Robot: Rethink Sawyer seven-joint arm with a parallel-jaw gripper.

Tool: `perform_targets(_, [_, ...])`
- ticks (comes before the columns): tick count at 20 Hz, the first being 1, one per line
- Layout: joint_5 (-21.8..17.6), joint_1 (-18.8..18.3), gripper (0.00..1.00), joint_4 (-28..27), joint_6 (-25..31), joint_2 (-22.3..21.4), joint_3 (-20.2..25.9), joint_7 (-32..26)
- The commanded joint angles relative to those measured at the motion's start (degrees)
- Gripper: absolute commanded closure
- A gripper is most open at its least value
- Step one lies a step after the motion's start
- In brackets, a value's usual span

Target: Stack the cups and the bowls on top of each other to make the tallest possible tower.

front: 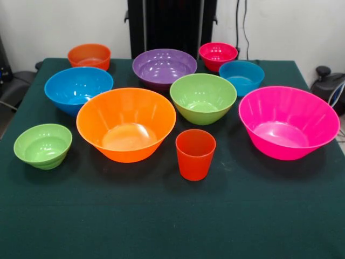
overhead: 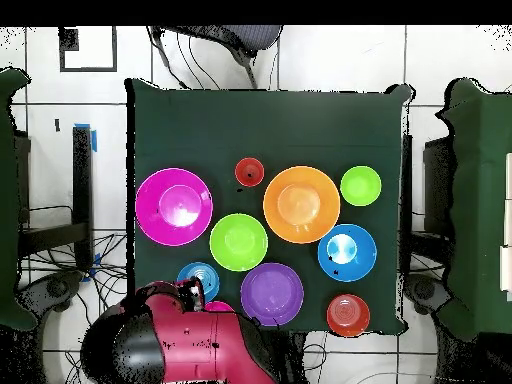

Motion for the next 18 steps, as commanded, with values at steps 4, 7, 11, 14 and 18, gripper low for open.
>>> perform_targets(4, [-4.7, 1.7, 0.0, -2.5, -0.1, 5.1, -1.2, 10.4])
perform_targets(7, [-4.0, 0.7, 0.0, -1.6, -4.3, 7.5, -0.6, 9.8])
perform_targets(11, [-5.1, -0.2, 0.0, -1.2, -11.0, 11.9, -0.3, 9.5])
perform_targets(14, [-5.3, -0.1, 0.0, -1.8, -14.8, 15.2, -1.2, 10.2])
perform_targets(18, [-5.4, -0.3, 0.0, -3.2, -16.8, 18.1, -1.8, 9.1])
